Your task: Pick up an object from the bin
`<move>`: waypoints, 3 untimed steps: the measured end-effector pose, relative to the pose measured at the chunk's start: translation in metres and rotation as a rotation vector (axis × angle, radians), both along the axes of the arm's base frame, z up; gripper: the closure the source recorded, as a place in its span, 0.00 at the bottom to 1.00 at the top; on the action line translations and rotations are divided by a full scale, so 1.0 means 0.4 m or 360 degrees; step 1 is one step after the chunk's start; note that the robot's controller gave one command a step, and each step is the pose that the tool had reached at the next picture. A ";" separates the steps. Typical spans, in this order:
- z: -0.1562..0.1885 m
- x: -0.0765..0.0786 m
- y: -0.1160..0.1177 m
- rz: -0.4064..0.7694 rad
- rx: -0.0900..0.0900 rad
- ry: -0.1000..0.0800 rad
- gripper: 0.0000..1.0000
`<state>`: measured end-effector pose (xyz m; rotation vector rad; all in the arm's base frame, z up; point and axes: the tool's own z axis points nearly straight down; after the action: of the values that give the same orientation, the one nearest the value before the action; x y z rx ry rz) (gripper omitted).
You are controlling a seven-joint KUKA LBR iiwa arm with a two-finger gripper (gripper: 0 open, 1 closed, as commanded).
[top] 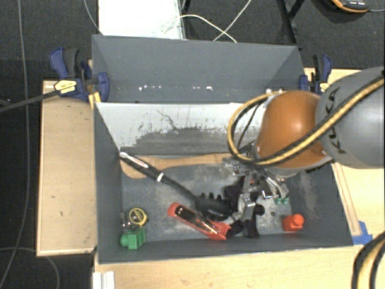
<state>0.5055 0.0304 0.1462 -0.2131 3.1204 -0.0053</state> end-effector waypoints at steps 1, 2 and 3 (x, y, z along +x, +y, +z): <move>-0.115 -0.017 -0.023 -0.0786 0.0005 0.0033 0.00; -0.190 -0.037 -0.049 -0.0241 0.0005 -0.0003 0.00; -0.189 -0.027 -0.042 -0.1096 0.0006 0.0024 1.00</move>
Offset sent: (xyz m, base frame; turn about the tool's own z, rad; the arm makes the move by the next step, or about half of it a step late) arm -0.0154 -0.0196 -0.0762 0.1505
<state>0.4948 0.0136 0.0705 0.8571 3.0250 -0.0053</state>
